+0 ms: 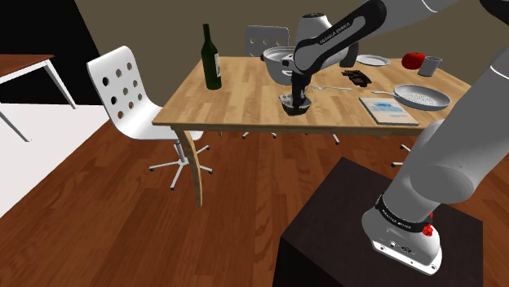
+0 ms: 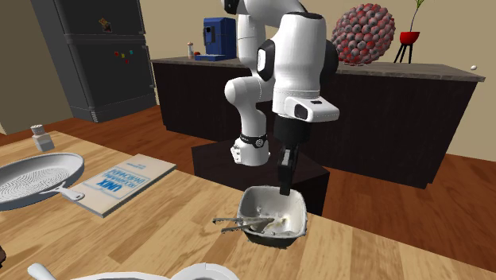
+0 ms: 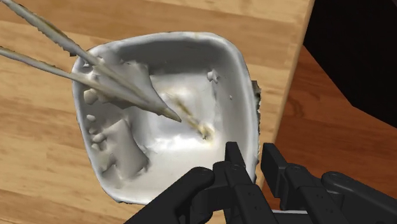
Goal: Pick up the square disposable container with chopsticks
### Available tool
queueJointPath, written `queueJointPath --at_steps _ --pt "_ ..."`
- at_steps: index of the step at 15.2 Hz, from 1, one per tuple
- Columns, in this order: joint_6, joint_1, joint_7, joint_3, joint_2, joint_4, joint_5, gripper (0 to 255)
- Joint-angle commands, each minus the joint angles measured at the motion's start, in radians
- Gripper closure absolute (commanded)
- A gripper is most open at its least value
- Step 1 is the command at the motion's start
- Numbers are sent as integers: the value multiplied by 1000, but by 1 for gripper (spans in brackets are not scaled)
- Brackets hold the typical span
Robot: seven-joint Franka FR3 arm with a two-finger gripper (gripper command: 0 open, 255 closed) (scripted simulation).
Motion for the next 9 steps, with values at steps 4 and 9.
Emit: queueJointPath --at_steps 4,9 --pt "0 0 0 0 1 0 0 255" --pt "-28 0 1 2 -15 13 -3 255"
